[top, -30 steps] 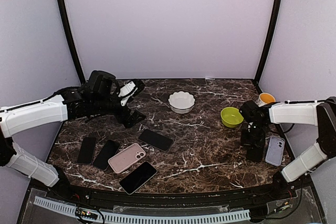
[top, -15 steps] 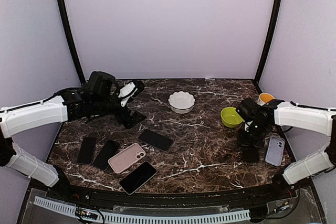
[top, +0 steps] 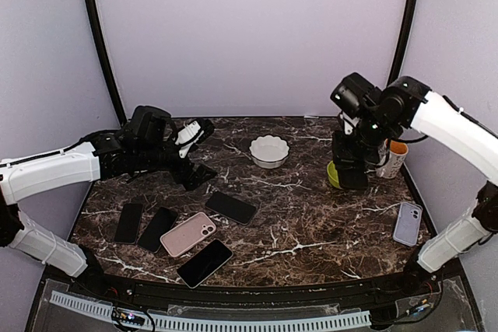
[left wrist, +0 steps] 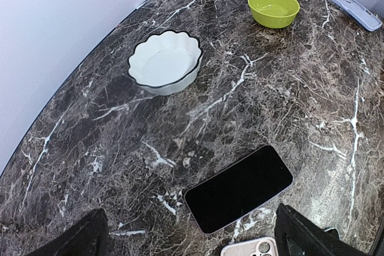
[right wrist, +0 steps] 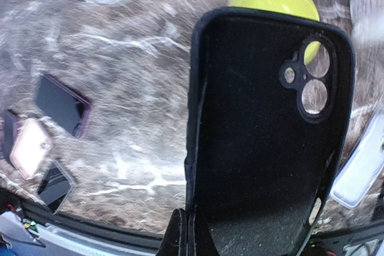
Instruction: Put the phone into the phone case
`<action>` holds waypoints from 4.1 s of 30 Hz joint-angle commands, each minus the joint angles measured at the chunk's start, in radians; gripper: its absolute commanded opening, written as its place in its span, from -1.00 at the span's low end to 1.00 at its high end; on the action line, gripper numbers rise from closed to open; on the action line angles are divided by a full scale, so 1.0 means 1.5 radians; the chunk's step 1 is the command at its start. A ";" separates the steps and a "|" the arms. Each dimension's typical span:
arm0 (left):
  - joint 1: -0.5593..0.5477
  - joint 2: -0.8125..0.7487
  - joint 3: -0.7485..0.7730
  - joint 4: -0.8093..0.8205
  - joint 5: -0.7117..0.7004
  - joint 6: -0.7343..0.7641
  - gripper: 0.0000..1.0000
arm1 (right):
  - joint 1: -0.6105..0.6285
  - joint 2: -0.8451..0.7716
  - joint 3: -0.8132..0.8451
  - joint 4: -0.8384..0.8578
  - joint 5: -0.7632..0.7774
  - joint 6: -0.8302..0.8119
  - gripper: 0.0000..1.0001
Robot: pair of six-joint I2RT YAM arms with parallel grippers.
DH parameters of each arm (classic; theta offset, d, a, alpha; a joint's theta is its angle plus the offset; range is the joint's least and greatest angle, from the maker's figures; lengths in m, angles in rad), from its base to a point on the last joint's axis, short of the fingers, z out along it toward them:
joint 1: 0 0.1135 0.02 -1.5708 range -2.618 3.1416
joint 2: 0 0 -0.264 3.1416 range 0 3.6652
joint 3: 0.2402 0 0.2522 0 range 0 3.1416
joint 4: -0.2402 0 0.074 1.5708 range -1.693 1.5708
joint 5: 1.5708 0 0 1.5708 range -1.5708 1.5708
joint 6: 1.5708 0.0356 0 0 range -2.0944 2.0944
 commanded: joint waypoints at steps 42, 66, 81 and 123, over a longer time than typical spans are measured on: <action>-0.003 0.006 -0.016 0.016 0.003 -0.004 0.97 | 0.158 0.205 -0.272 0.419 -0.059 0.083 -1.00; -0.002 0.037 -0.020 0.017 0.009 -0.010 0.98 | 0.161 0.191 -0.205 0.367 -0.010 -0.008 0.75; 0.020 0.116 0.036 -0.030 0.009 -0.062 0.98 | 0.163 0.264 -0.009 0.424 0.013 -0.313 0.97; 0.123 0.051 -0.011 -0.117 0.071 -0.286 0.98 | 0.187 0.688 0.365 0.242 -0.040 -0.453 0.80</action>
